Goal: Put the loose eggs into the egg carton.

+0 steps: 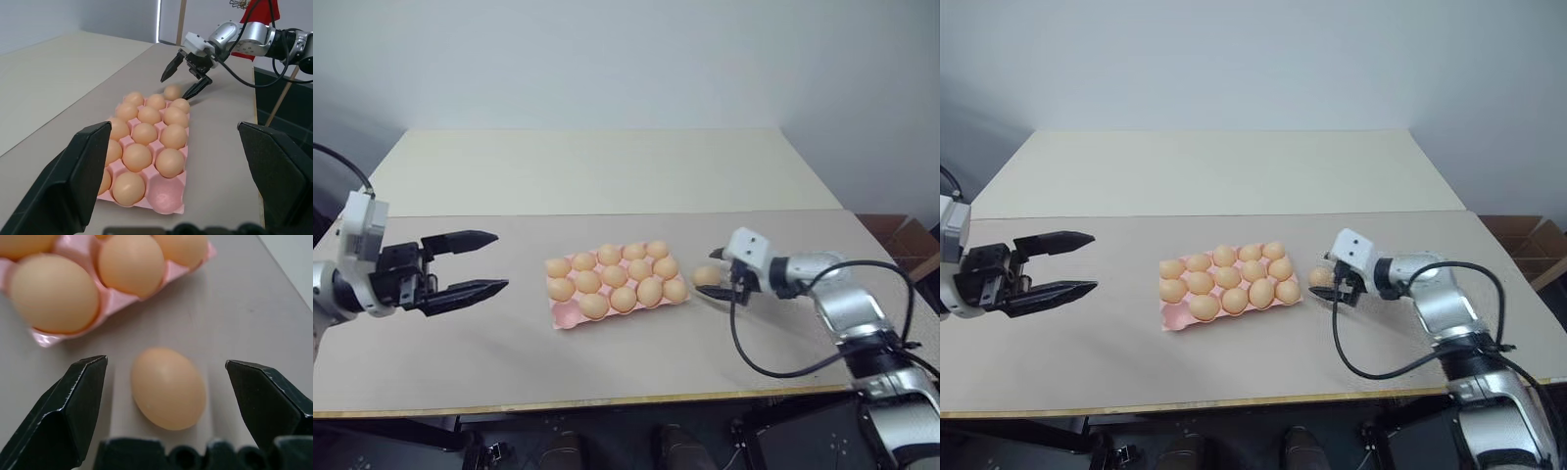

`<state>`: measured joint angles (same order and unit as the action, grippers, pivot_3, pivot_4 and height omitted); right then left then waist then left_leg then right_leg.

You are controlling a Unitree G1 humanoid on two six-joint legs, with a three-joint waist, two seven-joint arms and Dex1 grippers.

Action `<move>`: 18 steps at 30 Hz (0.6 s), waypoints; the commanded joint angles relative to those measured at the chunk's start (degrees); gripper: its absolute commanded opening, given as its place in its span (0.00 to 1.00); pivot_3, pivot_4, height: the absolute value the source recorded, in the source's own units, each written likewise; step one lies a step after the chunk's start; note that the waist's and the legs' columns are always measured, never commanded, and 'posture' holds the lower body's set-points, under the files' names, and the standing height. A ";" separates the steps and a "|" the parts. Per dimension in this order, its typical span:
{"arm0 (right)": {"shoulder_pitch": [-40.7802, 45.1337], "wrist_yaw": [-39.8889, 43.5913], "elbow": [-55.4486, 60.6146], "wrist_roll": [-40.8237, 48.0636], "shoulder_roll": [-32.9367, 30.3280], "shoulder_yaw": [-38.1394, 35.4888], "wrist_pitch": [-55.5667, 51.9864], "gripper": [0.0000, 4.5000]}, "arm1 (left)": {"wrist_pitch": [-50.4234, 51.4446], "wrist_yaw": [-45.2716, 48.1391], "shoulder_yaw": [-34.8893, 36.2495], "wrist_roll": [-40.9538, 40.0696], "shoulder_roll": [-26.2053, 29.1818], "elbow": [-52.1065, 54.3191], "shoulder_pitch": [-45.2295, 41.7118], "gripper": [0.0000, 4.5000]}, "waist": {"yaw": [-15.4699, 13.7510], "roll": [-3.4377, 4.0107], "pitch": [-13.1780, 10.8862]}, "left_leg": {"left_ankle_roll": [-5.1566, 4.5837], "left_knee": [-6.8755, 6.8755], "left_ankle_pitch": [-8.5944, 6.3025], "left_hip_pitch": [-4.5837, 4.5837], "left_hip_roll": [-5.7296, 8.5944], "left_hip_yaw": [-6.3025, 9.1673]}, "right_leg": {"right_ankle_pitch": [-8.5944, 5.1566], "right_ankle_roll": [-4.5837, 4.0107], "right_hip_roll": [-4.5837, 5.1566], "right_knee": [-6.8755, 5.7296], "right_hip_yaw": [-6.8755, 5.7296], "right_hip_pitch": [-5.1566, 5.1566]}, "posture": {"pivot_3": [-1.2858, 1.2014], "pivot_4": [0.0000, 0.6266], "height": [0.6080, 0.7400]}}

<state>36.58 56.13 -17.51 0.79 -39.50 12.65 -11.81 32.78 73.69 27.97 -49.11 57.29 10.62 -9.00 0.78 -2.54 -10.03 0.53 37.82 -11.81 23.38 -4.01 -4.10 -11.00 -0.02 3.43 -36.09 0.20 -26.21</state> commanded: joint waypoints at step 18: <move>2.49 -0.54 16.51 6.24 2.86 -6.38 -7.29 0.44 | -0.71 -3.81 6.64 1.63 -0.08 2.83 6.51 1.00 | 0.30 0.01 0.00 | 0.00 0.00 0.00 -0.07 -0.04 0.00 | 0.19 0.30 -0.02 -0.06 0.01 -0.01 | 0.52 0.24 1.00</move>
<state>37.83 56.33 -5.68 5.14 -37.44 7.66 -17.13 32.76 70.49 32.17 -47.87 56.97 12.72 -2.84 1.08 -2.53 -10.03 0.53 37.81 -11.81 23.30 -4.05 -4.11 -10.83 0.26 3.41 -36.15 0.20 -26.22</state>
